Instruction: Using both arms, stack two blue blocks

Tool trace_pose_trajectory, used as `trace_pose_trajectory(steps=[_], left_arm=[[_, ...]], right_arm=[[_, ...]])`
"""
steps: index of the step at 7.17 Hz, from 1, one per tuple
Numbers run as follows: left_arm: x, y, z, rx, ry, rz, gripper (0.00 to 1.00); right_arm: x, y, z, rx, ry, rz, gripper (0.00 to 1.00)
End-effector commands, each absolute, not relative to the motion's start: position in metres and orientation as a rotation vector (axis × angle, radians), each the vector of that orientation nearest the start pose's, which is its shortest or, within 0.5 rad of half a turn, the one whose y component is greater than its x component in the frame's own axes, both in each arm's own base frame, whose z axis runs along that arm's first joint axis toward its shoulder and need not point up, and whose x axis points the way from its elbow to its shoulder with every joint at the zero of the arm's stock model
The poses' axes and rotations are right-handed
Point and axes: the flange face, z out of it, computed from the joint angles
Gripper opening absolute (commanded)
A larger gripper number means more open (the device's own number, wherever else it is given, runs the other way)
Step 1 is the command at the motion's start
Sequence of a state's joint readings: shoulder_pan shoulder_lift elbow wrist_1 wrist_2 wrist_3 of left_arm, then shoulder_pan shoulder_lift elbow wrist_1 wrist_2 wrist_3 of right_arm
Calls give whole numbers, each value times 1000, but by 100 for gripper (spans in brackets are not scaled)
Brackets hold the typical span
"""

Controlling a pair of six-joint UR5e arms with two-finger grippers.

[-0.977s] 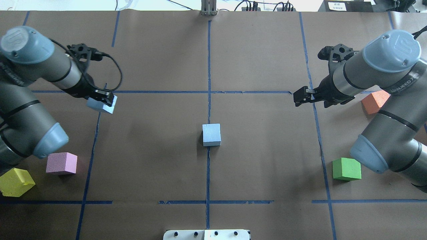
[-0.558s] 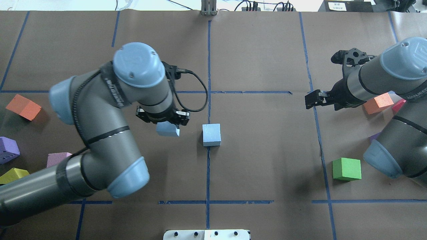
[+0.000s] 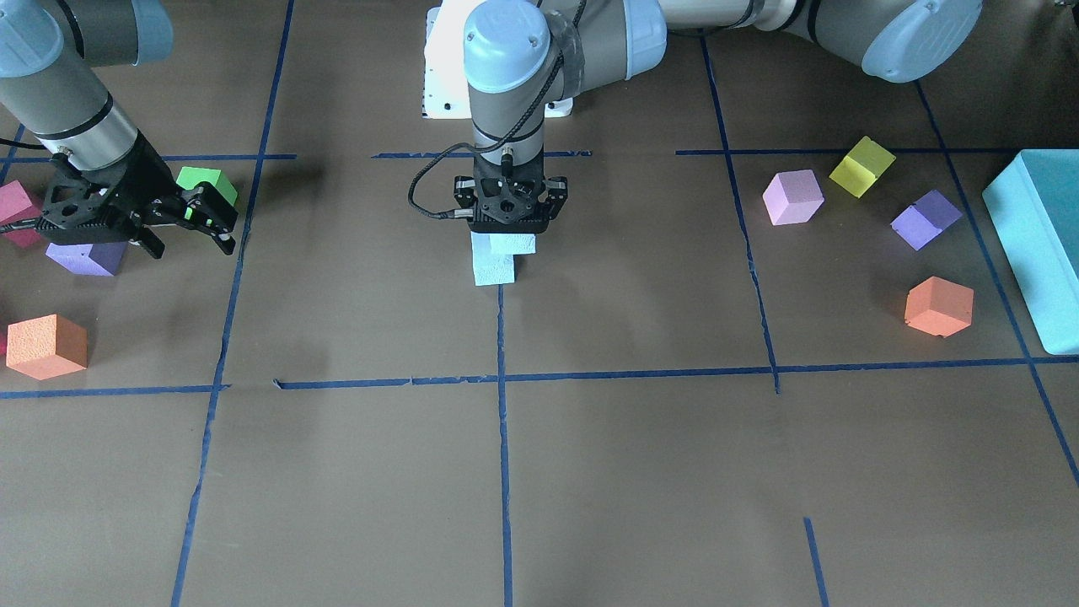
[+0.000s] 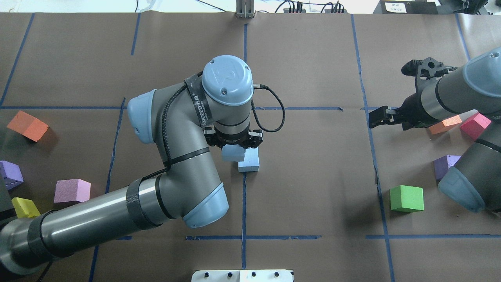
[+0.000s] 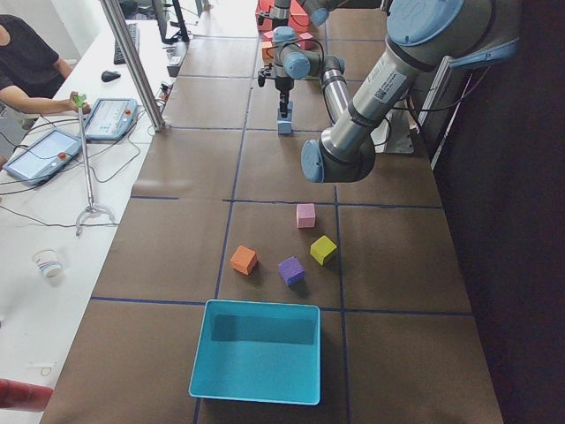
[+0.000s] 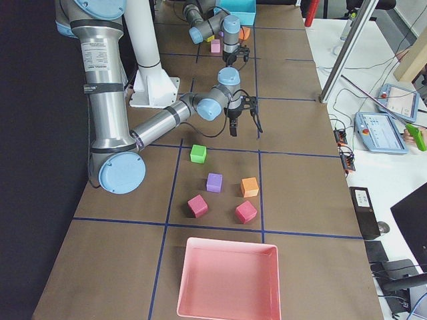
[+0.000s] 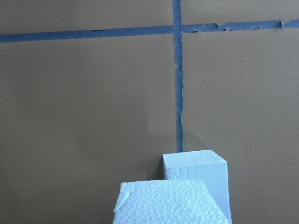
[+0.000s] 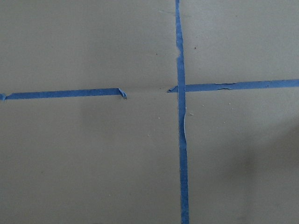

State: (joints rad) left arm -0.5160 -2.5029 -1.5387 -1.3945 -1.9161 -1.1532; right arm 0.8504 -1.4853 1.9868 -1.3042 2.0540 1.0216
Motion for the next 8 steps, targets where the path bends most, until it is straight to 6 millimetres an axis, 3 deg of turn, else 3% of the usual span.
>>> trace_pose_trajectory(steps=[1, 3, 8], left_arm=[[595, -447, 114, 14, 779, 31, 16], [603, -437, 113, -8, 781, 12, 20], [625, -441, 120, -1, 803, 24, 28]], right_arm=[[-271, -440, 399, 137, -873, 98, 100], [-271, -440, 399, 137, -873, 98, 100], [-272, -440, 401, 133, -872, 98, 100]])
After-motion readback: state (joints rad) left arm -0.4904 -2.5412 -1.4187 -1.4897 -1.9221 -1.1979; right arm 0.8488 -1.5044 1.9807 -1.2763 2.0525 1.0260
